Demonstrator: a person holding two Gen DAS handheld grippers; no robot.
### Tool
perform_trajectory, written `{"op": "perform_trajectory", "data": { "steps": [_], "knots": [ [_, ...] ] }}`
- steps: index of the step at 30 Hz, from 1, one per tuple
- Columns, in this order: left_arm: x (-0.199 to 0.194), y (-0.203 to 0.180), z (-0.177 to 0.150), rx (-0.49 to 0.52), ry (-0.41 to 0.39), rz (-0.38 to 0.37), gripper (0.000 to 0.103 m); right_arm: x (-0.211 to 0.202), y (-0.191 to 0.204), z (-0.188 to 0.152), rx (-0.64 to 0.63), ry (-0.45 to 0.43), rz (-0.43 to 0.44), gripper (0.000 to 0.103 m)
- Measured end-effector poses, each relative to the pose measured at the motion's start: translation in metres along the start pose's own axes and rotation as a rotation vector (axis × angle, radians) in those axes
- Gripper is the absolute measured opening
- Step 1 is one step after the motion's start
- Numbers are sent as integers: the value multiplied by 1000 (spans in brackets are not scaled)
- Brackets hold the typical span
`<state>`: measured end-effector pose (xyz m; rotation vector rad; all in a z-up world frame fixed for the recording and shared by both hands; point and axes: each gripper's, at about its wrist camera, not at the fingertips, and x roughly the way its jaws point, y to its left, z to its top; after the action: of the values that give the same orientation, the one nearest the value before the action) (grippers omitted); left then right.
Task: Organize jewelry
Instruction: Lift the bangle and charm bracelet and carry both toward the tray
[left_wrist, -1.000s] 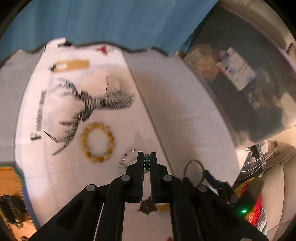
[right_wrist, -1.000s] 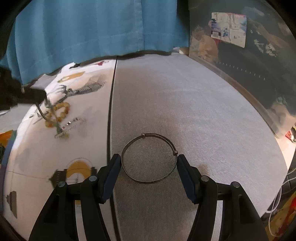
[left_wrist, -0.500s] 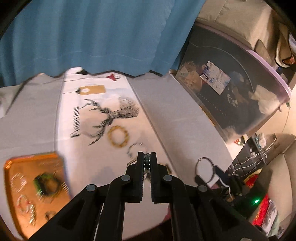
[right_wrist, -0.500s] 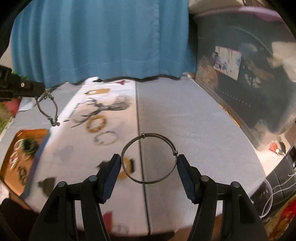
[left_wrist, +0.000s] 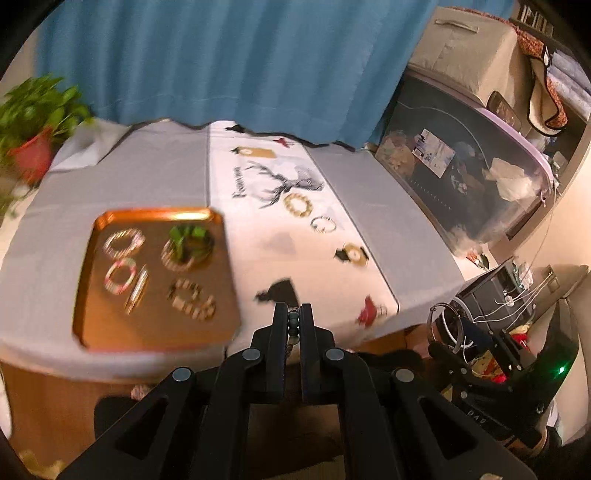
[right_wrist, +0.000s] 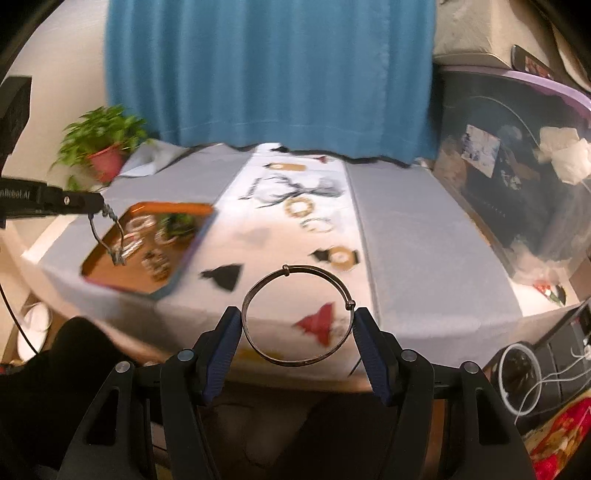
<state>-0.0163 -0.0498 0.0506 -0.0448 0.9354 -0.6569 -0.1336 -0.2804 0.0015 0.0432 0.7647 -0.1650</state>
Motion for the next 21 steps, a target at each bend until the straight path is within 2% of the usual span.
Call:
{"op": "perform_trajectory", "data": {
  "steps": [8,21],
  "knots": [
    [-43,17,-50,-43,-26,22,4,-33,41,-22,-59,5,43,63],
    [-61,21,-62,-28,-71,44,4,-49,62,-25,-99,1,48,63]
  ]
}}
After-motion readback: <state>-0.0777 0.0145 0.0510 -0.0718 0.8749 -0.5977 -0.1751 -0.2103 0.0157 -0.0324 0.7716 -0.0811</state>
